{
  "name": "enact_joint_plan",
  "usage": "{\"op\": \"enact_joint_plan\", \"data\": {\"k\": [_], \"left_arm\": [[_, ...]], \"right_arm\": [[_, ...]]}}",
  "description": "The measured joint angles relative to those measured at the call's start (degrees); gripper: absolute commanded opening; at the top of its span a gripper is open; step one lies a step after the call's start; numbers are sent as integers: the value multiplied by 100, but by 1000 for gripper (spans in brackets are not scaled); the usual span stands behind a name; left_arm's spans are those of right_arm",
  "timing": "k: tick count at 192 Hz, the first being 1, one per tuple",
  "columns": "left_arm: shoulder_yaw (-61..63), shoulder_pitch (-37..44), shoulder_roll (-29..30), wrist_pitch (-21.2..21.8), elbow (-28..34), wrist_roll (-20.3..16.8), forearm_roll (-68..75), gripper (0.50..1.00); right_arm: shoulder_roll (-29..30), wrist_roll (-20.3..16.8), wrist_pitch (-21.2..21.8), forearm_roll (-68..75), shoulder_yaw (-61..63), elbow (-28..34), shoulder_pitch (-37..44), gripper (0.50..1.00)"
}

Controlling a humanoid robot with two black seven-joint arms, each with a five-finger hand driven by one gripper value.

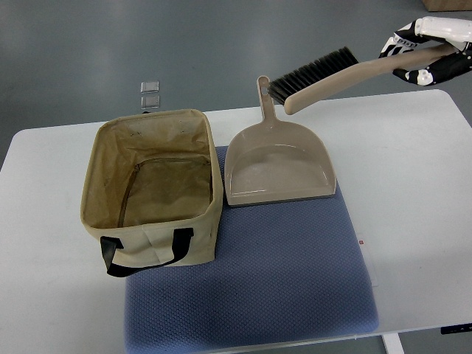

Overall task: Put pink broom in yellow bag with right hand
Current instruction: 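Lift the brush with the right hand and carry it toward the bag, then lower the brush bristles-first into the bag and open the right hand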

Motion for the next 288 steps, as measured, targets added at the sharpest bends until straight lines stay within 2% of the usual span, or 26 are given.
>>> {"op": "enact_joint_plan", "data": {"k": [32,66,120,149,220,241,254,256,257,261,273,288], "left_arm": [[0,0,0,0,0,0,0,1000],[0,0,0,0,-1,0,0,1000],[0,0,0,0,-2,0,0,1000],[0,0,0,0,-2,0,1,1000],[0,0,0,0,-4,0,1,1000],[0,0,0,0,-4,0,1,1000],[0,0,0,0,-4,0,1,1000],[0,0,0,0,-4,0,1,1000],[0,0,0,0,-4,0,1,1000],[0,0,0,0,-3,0,1,1000],[0,-1,0,0,-4,0,1,1000],[0,0,0,0,-3,0,1,1000]], "right_arm": [[704,-47,69,-13,7,-407,444,500],[1554,-366,58,-106,-76,-686,772,500],[2840,-555,30,-998,-140,-1018,905,500],[3210,-703,-77,-1422,-286,-1070,903,500],[3691,-892,-264,-1487,-502,-1081,977,500],[3901,-1044,-348,-1487,-514,-1080,971,592],[3948,-1074,-386,-1486,-514,-1080,964,733],[3955,-1076,-394,-1486,-513,-1082,962,733],[3955,-1076,-394,-1486,-513,-1082,962,754],[3964,-1079,-406,-1483,-511,-1082,961,784],[3983,-1082,-457,-1469,-493,-1082,950,827],[3993,-1090,-505,-1436,-476,-1080,921,856]]}}
